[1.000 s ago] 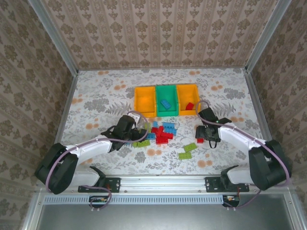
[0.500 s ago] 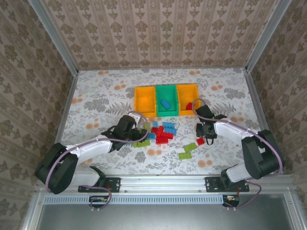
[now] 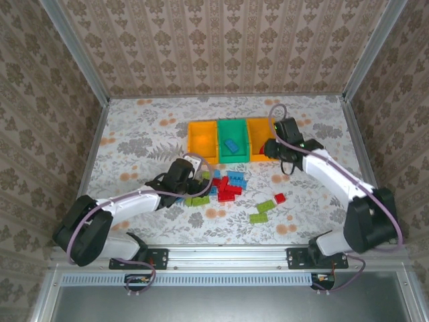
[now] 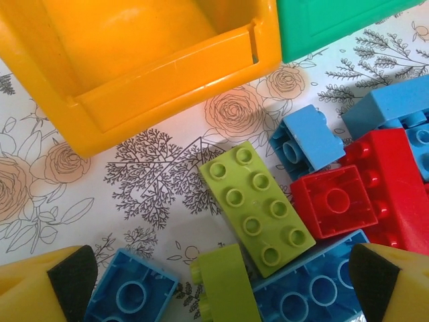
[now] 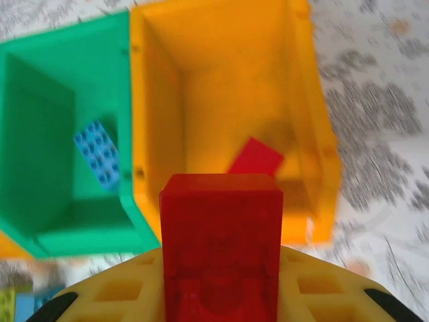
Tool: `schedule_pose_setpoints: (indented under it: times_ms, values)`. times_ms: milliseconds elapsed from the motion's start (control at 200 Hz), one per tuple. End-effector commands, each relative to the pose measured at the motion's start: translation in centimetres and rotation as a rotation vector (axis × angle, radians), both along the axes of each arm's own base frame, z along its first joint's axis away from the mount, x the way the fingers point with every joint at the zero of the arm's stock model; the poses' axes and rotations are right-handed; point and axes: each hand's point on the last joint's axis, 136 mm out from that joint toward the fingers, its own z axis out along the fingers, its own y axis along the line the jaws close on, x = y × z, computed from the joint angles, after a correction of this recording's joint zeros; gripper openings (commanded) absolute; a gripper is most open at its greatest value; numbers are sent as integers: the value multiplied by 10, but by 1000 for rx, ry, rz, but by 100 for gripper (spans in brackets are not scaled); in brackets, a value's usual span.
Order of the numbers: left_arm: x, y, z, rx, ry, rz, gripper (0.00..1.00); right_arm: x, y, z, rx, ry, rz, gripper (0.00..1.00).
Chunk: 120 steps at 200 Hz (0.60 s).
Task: Sort the legos into containers by color
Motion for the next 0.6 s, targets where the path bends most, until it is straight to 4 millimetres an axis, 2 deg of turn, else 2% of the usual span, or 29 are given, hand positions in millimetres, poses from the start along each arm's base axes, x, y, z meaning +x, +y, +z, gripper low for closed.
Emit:
schedule_pose_setpoints:
  times_ms: [0,105,205,250,290,385,450,595]
  values:
    - [1,7,8,23,-11,38,100,31,10,-14,-26,43,38,29]
    - [-2,26,7,62,-11,113,100,55,11,-35,-68,95,30,33]
    - [-6,47,6,94,-9,201,100,65,7,-54,-82,131,-1,36]
    - [-9,58,4,105,2,254,100,67,6,-59,-75,137,-10,40]
    - [-11,69,1,111,19,304,100,69,6,-60,-71,132,-15,47]
    - [-20,91,-8,113,81,419,100,69,10,-60,-52,130,-5,50]
    - [-25,102,-14,97,135,487,100,68,15,-59,-35,131,10,56]
    - [-36,106,-18,70,217,514,100,63,21,-51,-14,109,32,70]
